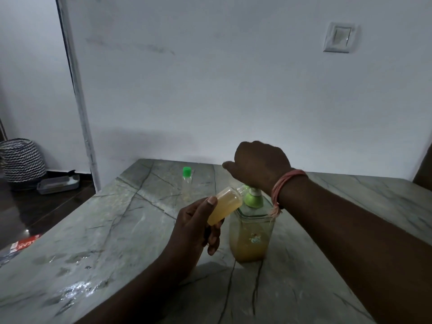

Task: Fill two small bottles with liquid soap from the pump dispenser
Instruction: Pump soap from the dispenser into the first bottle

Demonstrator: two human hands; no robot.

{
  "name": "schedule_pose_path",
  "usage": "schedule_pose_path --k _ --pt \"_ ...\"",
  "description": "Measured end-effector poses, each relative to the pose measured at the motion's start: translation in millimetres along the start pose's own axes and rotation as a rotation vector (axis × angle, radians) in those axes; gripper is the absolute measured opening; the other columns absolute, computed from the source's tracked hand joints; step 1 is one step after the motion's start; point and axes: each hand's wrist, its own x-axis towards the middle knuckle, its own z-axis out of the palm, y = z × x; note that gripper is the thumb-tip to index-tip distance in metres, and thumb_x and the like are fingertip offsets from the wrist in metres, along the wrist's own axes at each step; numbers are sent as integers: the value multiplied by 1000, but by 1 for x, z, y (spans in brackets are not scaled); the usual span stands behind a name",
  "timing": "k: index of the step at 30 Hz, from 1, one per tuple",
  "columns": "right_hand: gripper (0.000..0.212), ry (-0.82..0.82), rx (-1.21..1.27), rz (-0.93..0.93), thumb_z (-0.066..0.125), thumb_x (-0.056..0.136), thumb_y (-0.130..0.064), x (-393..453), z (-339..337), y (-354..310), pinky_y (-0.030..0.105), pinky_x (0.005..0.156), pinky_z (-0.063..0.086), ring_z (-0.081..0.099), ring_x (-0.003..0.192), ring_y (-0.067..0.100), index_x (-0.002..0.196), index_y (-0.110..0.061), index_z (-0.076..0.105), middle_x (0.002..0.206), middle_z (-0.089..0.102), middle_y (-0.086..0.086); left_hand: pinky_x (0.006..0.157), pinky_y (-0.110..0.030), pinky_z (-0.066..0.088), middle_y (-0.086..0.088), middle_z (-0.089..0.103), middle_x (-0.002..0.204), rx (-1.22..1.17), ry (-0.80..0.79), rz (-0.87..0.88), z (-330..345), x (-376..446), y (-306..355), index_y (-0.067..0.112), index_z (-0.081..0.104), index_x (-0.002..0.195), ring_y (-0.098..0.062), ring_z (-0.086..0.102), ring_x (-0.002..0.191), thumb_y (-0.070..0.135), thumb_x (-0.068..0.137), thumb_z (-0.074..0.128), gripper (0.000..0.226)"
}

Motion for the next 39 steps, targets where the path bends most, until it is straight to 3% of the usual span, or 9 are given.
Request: schedule_pose_path --k 5,10,14,17,22,27,32,39 --pt "47 -77 195 138 55 89 -56 3 15 10 30 62 40 56 68 24 61 -20 45 65 52 -1 39 -24 39 -10 54 67 7 -8 -3 0 3 -3 18 72 84 -16 43 44 41 92 53 31" --pt "43 -71 187 153 55 88 -54 1 14 9 30 63 42 58 68 23 63 -19 49 68 55 -1 39 -24 40 -8 55 66 25 -13 -21 2 2 -3 15 69 89 -15 45 43 42 91 53 32" --pt "44 -9 94 88 52 89 -56 4 2 9 32 67 44 57 73 24 63 -23 40 75 54 1 38 -24 39 -8 56 68 12 5 -21 2 1 -2 5 63 98 -14 44 44 42 90 53 39" --pt "44 13 111 98 55 88 -54 5 7 9 31 65 42 55 71 24 61 -22 40 73 55 0 38 -24 39 -9 56 69 10 8 -18 1 2 -3 7 66 98 -14 44 44 42 90 54 38" --pt "42 -51 151 144 57 86 -51 1 15 7 30 63 40 57 70 26 60 -21 43 67 51 -1 39 -24 39 -11 54 68 26 -21 -5 1 3 -4 16 70 81 -16 44 44 42 92 53 33" --pt "39 -1 24 34 54 92 -50 3 2 5 32 66 39 51 74 24 69 -21 40 71 42 -2 39 -24 39 -12 54 69 7 16 -18 1 1 -3 8 66 91 -15 45 44 43 90 54 36" --pt "44 -11 163 137 55 87 -54 3 16 8 30 64 41 59 72 26 62 -20 46 70 53 0 39 -24 39 -11 54 67 18 2 -6 -1 2 -4 16 69 82 -15 44 44 41 92 53 32" --pt "40 -8 94 98 55 89 -51 0 8 5 31 64 40 56 70 24 63 -21 45 72 52 0 39 -24 39 -10 55 68 21 -2 -11 1 1 -3 16 70 83 -15 44 44 44 90 54 33"
